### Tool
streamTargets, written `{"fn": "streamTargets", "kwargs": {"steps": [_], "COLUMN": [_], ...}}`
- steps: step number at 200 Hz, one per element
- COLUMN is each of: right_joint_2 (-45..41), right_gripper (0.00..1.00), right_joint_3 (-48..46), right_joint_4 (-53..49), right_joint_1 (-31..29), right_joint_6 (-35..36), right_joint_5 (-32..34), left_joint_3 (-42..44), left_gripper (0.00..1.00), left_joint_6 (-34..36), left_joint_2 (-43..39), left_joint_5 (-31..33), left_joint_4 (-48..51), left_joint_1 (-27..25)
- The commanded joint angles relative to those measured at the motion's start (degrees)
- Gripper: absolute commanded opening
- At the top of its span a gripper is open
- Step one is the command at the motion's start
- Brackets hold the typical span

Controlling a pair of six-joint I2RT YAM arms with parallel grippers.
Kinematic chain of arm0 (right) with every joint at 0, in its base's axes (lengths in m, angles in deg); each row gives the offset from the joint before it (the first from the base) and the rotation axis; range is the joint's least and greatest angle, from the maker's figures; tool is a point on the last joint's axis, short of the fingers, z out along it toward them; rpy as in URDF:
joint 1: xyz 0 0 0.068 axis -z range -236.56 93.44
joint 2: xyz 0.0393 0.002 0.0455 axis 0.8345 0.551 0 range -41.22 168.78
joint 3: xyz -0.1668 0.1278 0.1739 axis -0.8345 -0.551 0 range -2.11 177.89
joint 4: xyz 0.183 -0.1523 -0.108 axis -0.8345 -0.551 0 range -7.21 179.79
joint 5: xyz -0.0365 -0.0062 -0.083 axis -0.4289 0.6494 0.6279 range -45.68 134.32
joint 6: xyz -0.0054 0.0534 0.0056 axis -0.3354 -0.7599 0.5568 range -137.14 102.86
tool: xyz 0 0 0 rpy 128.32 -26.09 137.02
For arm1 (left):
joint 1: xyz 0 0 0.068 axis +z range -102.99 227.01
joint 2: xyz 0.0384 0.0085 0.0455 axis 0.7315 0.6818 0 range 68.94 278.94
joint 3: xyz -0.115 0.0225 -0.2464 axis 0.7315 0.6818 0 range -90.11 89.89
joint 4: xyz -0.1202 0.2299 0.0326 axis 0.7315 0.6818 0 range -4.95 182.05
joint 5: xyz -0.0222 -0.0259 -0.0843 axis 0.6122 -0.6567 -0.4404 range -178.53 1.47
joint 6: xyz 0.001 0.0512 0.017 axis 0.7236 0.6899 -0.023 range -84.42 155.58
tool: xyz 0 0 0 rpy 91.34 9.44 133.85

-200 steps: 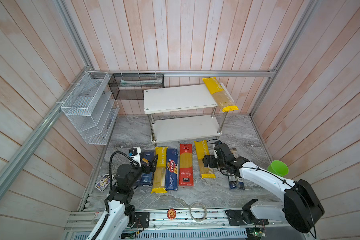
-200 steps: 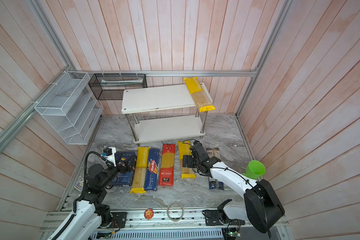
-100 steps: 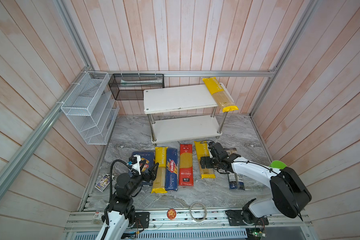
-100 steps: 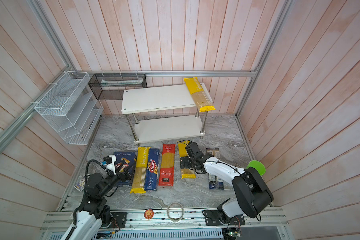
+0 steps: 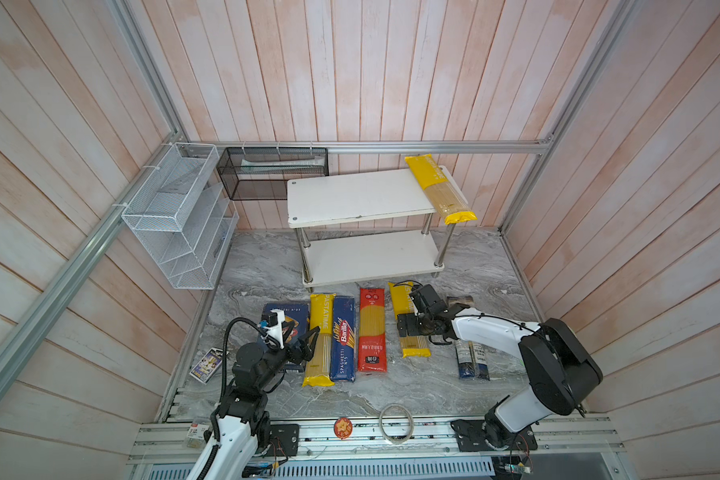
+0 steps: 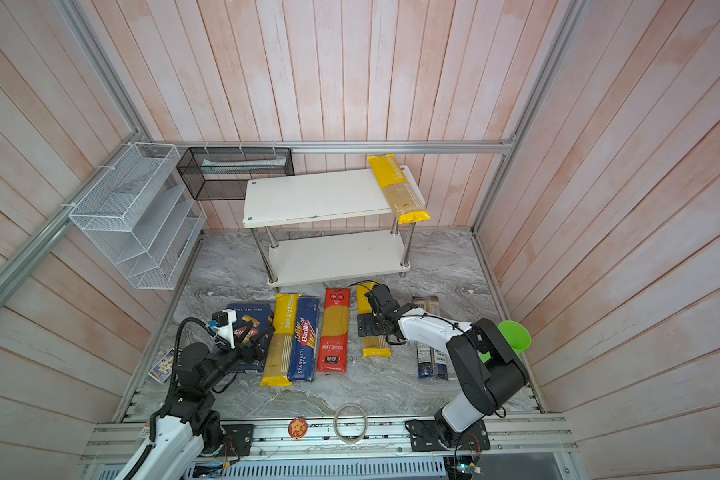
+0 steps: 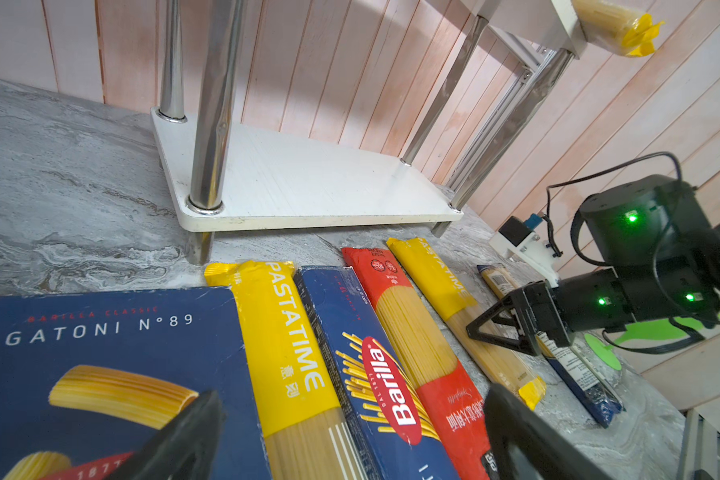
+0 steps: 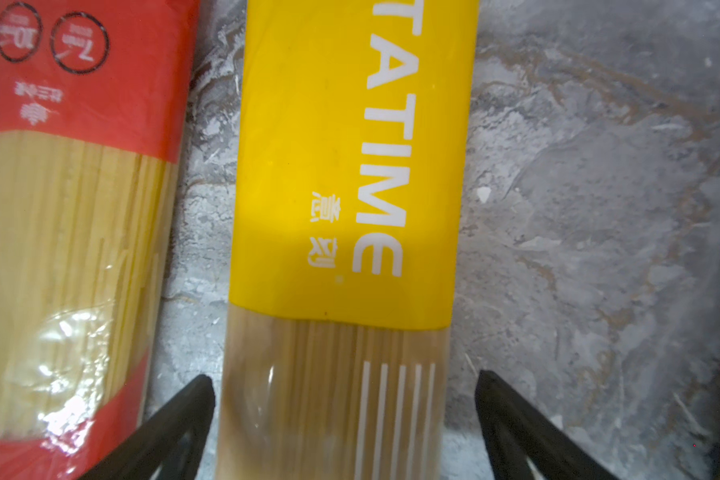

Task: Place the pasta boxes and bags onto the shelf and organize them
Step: 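Lower the right gripper over the second yellow PASTATIME bag's middle, then close the right gripper on the second yellow PASTATIME bag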

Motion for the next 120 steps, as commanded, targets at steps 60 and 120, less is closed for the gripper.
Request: {"fn": "streamTargets", "kwargs": {"steps": [60,120], "right_joint_2": [4.9,8.5], "right_gripper": [0.98,0.98], "right_joint_3": [3.0,5.2], "right_joint_4": [1.1,-2.2], "right_joint_1": [-0.4,-2.0], "right_joint_6": [0.4,0.5], "right_joint_5": [0.8,6.3], "left_joint_3": [-0.3,-0.4], "left_gripper": [1.0,1.0], "left_joint_6": [0.0,0.0], "left_joint_2": [-0.1,0.1], "left_joint_5": [-0.8,-0.8], "left_joint_4": [-1.4,-1.6], "left_joint_1": [-0.2,-0.2]}}
